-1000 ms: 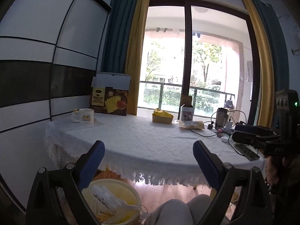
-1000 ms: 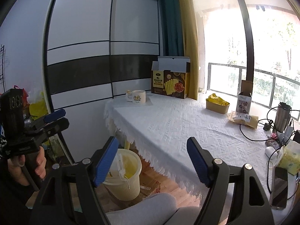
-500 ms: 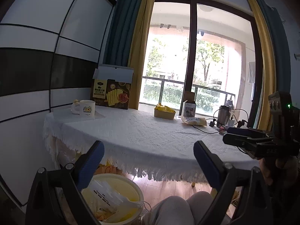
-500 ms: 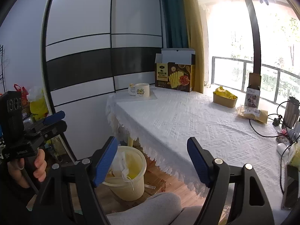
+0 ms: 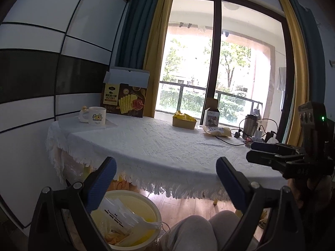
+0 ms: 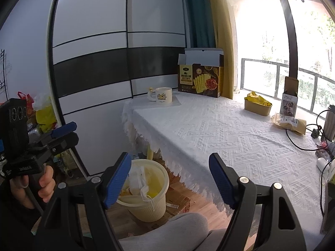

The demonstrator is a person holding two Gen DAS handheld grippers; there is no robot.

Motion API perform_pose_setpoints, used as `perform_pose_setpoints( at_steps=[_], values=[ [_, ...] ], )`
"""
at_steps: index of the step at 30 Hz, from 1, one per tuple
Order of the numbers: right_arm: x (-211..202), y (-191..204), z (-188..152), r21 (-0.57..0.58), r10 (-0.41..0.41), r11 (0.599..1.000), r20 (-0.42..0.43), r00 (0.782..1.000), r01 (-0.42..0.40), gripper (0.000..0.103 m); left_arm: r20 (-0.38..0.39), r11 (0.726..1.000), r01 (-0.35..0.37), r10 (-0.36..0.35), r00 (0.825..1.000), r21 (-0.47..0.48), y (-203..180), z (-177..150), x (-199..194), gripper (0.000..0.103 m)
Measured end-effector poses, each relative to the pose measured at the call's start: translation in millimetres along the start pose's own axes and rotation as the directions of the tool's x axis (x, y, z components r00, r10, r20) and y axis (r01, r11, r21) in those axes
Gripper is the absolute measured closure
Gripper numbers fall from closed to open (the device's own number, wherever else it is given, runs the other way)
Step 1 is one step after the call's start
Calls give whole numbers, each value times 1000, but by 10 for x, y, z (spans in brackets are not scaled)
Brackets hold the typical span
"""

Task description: Collect trash

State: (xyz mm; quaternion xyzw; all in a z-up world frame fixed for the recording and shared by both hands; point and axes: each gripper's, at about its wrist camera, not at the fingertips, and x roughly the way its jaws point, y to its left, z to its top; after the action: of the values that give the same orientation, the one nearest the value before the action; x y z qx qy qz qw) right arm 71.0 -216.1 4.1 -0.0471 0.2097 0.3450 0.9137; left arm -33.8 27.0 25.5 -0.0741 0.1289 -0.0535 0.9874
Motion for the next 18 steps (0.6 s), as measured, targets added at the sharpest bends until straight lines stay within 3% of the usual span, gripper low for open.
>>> perform_pose_setpoints(
  at_steps=[18],
  values=[
    [-41, -8, -13, -6, 5, 1000, 5, 1000, -5, 28, 11, 1000, 10, -10, 1000, 11, -76, 27, -33, 7]
  ],
)
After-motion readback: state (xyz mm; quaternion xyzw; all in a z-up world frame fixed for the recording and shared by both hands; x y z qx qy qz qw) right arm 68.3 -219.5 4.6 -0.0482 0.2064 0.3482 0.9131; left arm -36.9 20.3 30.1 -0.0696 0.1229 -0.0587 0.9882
